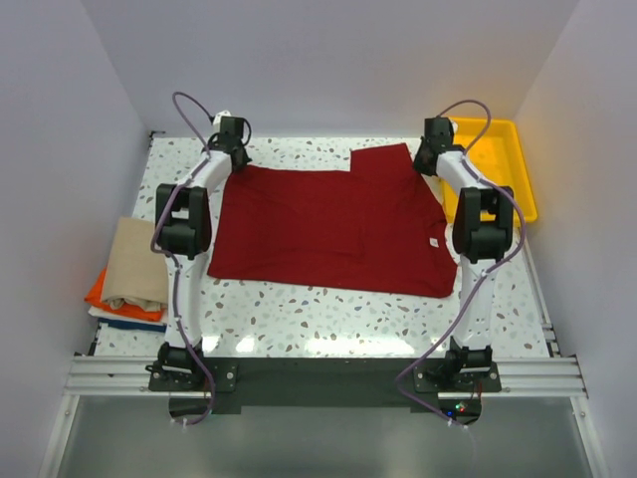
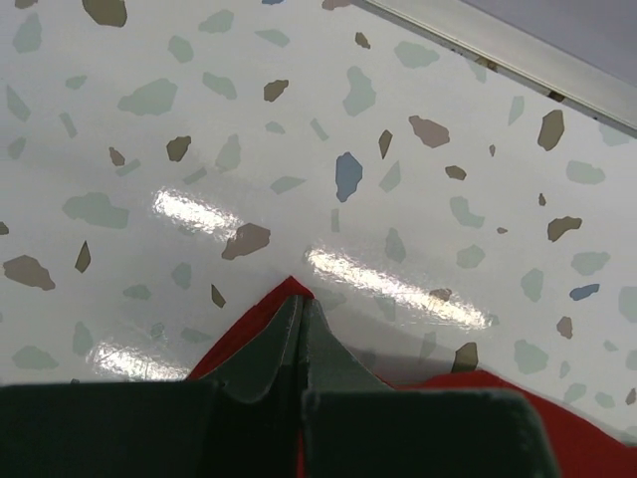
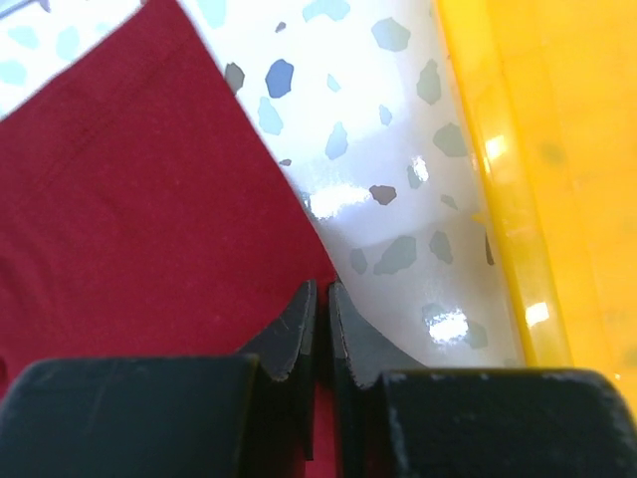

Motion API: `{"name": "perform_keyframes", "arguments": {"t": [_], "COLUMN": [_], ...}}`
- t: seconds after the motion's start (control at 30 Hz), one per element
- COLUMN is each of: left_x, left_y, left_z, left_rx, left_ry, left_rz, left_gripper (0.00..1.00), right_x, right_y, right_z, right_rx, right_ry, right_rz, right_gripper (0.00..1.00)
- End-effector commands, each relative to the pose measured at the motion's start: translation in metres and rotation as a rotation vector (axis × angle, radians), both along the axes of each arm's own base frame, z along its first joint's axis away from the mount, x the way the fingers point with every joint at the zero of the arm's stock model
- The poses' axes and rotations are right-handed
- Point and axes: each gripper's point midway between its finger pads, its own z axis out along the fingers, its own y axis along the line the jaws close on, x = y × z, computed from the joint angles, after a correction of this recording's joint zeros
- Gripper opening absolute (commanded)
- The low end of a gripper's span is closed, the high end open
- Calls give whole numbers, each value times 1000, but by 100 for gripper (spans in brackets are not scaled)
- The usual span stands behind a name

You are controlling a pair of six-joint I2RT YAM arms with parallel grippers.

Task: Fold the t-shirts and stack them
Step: Fold the tshirt

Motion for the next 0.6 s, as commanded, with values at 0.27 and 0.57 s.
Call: {"name": "perform_keyframes", "arguments": {"t": [0.27,0.57], "left_x": [8,-14], "left_y": [6,14], "left_z": [92,92], "left_rx": [-51,-81], "left_ry": [-177,-164], "left_rz": [-12,-4], "left_gripper": [0,0], "right_x": [-15,-48], "right_y": [-22,-29], "right_z": [87,91], "right_rx": [-51,-51], "right_ry": [-135,-127], "right_rz": [-50,-83], "right_gripper": [0,0]}}
